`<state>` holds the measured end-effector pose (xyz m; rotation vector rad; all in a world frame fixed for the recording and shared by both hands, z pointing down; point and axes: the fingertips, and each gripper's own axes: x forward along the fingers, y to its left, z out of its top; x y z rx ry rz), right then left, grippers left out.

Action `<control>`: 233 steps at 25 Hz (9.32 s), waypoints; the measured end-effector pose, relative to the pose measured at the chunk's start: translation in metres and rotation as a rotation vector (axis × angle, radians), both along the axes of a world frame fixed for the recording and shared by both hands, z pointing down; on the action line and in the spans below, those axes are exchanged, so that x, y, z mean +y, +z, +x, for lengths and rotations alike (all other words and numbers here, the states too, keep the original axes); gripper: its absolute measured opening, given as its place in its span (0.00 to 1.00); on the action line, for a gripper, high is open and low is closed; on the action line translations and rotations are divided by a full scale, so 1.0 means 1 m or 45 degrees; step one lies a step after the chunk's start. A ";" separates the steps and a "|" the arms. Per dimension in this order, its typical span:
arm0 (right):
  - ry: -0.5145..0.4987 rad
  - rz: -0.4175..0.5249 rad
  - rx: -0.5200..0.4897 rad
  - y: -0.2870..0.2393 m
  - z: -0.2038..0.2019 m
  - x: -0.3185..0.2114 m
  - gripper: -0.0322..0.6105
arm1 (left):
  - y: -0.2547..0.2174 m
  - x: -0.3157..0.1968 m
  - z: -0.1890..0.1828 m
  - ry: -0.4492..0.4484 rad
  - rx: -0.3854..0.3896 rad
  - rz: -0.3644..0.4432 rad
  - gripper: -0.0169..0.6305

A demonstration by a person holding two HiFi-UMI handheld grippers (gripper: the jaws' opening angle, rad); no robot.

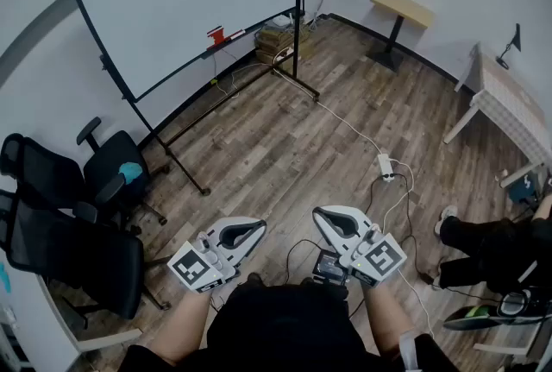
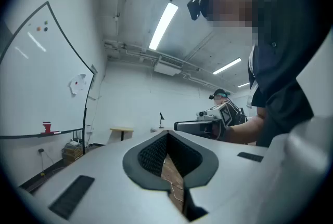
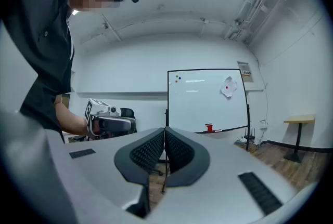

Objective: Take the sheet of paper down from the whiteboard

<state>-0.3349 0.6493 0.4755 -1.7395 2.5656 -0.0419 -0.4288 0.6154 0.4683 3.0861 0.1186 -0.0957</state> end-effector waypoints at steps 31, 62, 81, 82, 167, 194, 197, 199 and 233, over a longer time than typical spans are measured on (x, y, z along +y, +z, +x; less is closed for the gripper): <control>-0.026 -0.096 -0.114 0.054 0.091 -0.075 0.08 | 0.038 -0.092 0.108 -0.049 -0.059 -0.029 0.04; -0.096 -0.169 0.058 0.036 0.153 -0.382 0.08 | 0.043 -0.364 0.163 -0.047 -0.039 -0.065 0.04; -0.433 -0.045 0.065 0.021 0.322 -0.534 0.08 | -0.004 -0.508 0.356 -0.363 -0.105 -0.017 0.04; -0.442 -0.049 0.046 0.023 0.324 -0.541 0.08 | -0.003 -0.517 0.359 -0.374 -0.113 -0.022 0.04; -0.295 0.836 0.636 -0.339 0.483 -1.099 0.32 | -0.302 -1.026 0.484 -1.264 -0.075 0.868 0.13; -0.141 0.841 0.691 -0.345 0.477 -1.130 0.26 | -0.301 -1.036 0.474 -1.315 -0.090 0.876 0.24; -0.139 0.823 0.687 -0.345 0.477 -1.130 0.26 | -0.305 -1.039 0.477 -1.301 -0.093 0.877 0.24; -0.142 0.817 0.689 -0.345 0.477 -1.130 0.26 | -0.309 -1.041 0.480 -1.300 -0.103 0.888 0.24; -0.145 0.844 0.662 -0.352 0.504 -1.092 0.26 | -0.228 -1.028 0.511 -1.159 -0.214 0.747 0.05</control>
